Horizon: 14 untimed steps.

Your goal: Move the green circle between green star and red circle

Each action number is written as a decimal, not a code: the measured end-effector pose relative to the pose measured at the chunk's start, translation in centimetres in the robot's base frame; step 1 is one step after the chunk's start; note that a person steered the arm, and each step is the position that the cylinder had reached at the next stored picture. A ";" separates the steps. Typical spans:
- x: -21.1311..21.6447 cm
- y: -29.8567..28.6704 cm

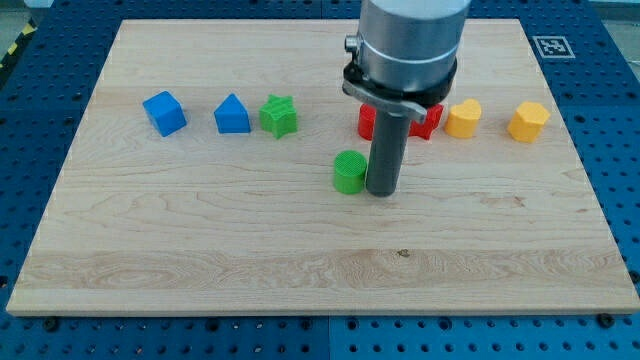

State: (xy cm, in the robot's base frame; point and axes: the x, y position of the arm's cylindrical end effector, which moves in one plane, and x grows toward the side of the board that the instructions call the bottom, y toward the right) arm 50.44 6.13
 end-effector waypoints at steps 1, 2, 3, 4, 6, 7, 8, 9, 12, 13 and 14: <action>1.7 -1.3; 1.5 -6.2; 1.5 -7.3; 1.1 -6.2; 0.3 -4.0; -0.5 -3.4; -1.6 -3.2; -2.1 -2.7; -2.1 -0.3; -4.2 -1.2; -4.7 -3.3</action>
State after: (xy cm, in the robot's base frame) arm 45.76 2.85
